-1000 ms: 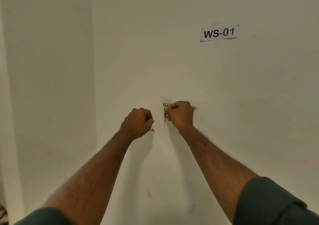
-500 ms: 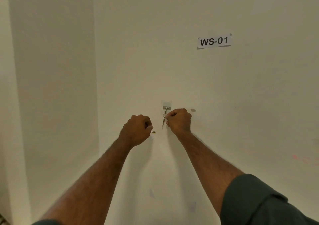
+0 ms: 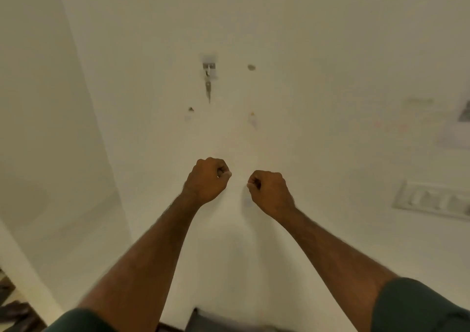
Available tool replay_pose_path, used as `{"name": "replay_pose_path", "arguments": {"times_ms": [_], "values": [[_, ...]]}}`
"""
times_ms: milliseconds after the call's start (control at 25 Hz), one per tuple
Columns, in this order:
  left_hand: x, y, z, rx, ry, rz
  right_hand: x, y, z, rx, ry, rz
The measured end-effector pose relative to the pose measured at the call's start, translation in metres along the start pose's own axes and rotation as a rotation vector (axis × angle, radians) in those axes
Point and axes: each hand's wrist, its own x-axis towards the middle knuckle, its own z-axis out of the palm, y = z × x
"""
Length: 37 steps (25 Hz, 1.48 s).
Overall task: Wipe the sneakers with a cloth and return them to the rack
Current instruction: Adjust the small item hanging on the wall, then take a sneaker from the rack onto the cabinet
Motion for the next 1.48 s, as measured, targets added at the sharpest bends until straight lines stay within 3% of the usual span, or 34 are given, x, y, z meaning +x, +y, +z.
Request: {"name": "replay_pose_path", "arguments": {"times_ms": [440,600,840,1040,1160,1480], "values": [[-0.18,0.022,0.195,-0.097,-0.438,-0.092,-0.237,0.142,0.001,-0.131,-0.382,0.38],[-0.256,0.04,0.255,-0.085,-0.558,-0.267,-0.314,0.198,-0.009,-0.094,-0.483,0.485],[-0.401,0.063,0.339,-0.043,-0.591,-0.545,-0.432,0.27,0.011,0.046,-0.486,0.447],[-0.474,0.033,0.422,-0.031,-0.685,-0.69,-0.51,0.334,0.067,0.072,-0.482,0.516],[-0.492,-0.009,0.49,-0.055,-0.685,-0.711,-0.542,0.381,0.124,0.075,-0.422,0.552],[-0.543,-0.11,0.636,-0.13,-0.496,-0.709,-0.62,0.464,0.258,0.179,-0.284,0.552]]}}
